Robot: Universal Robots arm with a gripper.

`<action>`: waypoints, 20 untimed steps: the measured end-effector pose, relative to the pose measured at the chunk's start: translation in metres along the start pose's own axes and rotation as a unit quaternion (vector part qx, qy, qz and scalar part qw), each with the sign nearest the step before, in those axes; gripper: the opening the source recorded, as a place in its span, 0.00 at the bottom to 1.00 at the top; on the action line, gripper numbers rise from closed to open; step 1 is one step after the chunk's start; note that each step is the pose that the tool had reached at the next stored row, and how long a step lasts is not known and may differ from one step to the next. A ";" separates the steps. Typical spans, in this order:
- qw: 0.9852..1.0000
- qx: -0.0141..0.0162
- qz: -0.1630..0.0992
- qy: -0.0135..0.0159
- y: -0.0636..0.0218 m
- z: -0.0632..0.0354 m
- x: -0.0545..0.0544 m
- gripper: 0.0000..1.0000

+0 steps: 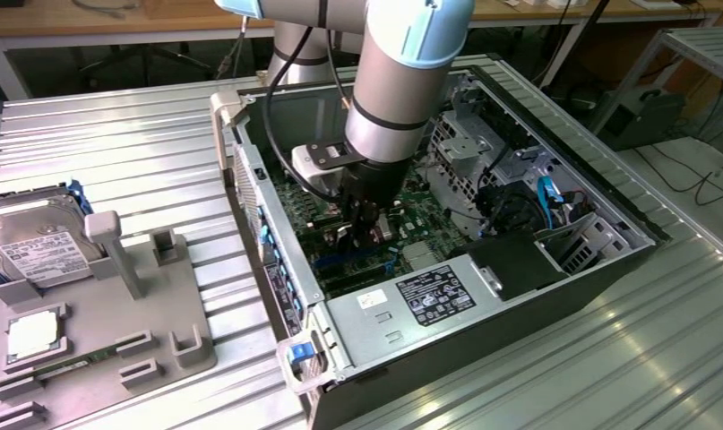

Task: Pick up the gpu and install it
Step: 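Insert the gpu into the slot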

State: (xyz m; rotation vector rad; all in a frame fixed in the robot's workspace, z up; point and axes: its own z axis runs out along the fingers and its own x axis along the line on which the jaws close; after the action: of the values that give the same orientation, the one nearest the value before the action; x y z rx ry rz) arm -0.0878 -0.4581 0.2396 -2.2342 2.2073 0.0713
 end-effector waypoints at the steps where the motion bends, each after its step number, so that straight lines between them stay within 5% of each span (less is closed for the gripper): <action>1: 1.000 0.000 0.000 0.000 0.0000 0.0000 0.000 0.28; 20: 1.000 -0.003 0.000 0.000 -0.0052 -0.0026 0.000 0.28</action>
State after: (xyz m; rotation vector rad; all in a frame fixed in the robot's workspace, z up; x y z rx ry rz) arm -0.0825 -0.4581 0.2421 -2.2373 2.2105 0.0789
